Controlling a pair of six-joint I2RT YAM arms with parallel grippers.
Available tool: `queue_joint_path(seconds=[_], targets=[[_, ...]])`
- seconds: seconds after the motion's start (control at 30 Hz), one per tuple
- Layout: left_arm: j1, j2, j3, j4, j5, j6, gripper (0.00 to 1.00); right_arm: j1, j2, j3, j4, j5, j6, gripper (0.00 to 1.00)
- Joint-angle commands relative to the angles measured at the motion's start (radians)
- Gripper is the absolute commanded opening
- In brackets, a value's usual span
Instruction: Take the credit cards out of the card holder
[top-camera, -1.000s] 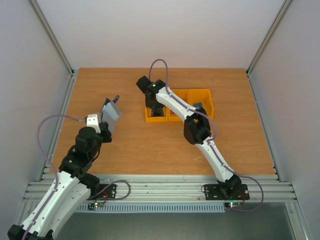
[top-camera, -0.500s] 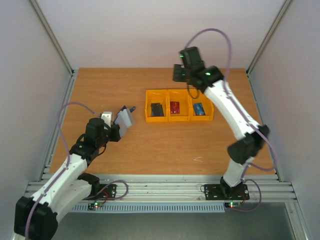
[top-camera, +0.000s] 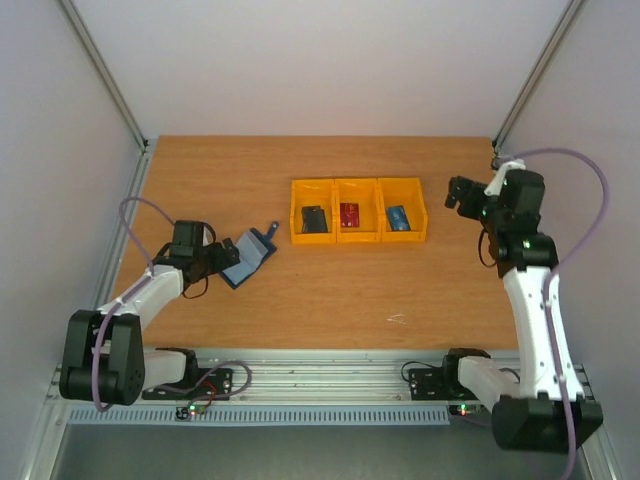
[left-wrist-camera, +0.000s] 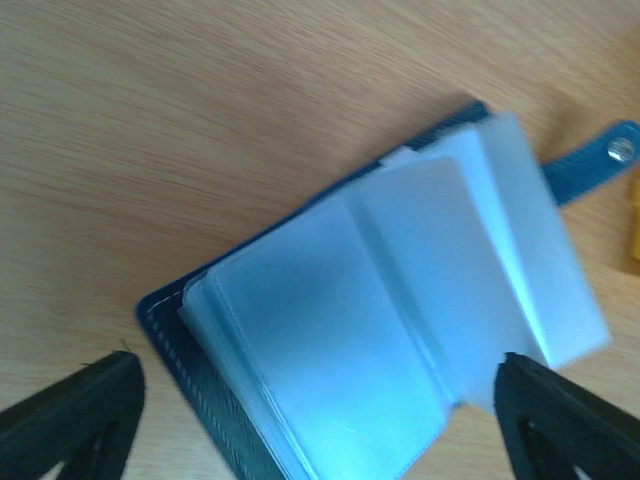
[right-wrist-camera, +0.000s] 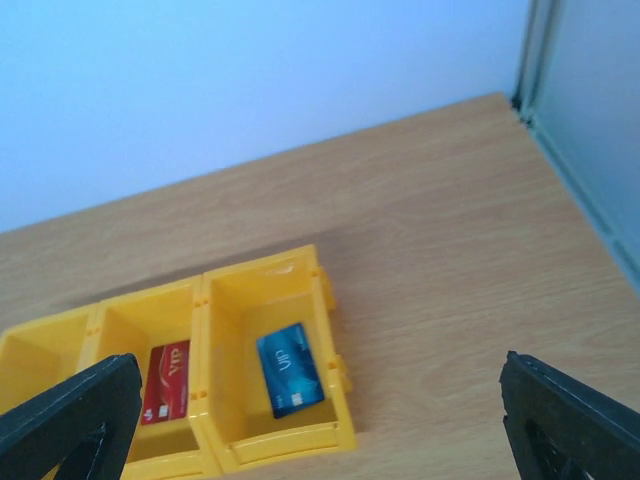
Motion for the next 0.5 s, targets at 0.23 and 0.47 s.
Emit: queue_joint_path(seconds=[0.23,0.47], targets=[[0.006,-0.218,0.022,0.084,-0.481,0.097,0.99,-0.045,-0.364,-0.549,0.555,0.081,-0.058,0.98],[0.038,-0.3,-0.284,0.807,-0.545,0.415,1.0,-0.046,-0.311,-0.754,0.804,0.164,-0.094,0.99]])
